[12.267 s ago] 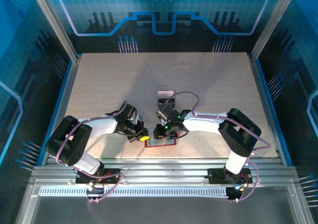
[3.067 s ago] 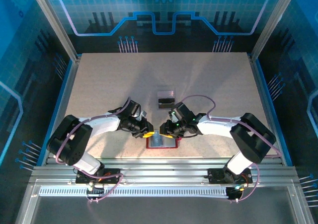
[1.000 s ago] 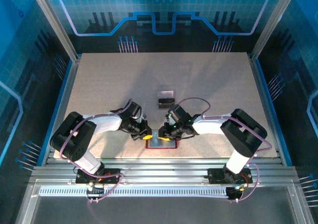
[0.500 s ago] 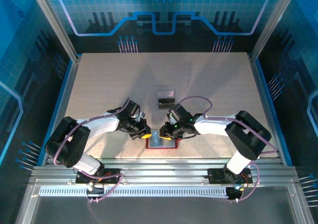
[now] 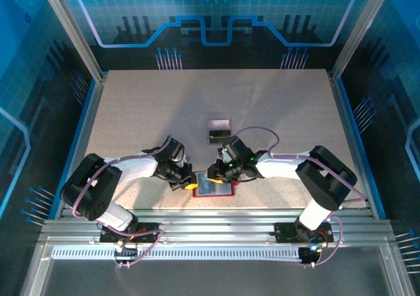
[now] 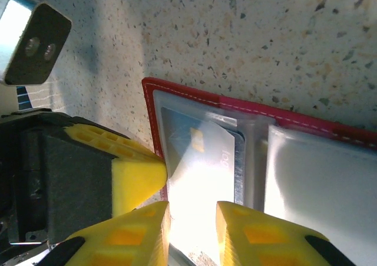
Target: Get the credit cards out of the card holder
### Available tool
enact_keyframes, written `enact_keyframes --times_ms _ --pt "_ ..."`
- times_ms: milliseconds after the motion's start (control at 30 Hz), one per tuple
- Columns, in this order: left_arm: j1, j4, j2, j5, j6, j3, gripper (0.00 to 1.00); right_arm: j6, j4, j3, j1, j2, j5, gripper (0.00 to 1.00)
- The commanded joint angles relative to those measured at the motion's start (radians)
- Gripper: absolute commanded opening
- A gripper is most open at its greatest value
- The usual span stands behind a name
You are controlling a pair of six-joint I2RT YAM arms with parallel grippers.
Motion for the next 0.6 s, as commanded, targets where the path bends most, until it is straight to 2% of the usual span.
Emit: enact_keyframes --times_ms 0,267,567 --pt "-0.005 -0.021 0.008 -0.018 0.034 -0.001 0.03 0.013 0.021 -0.018 0.016 0.03 -0.026 0.27" --pt "-0.005 -0.03 0.01 -0.023 0.039 0.005 0.03 0.019 0.036 -0.025 0.017 0.056 -0.031 0.27" --pt "-0.005 -0.036 0.014 -0.025 0.04 0.013 0.03 -0.035 -0.103 0.002 0.018 0.026 0.041 0.27"
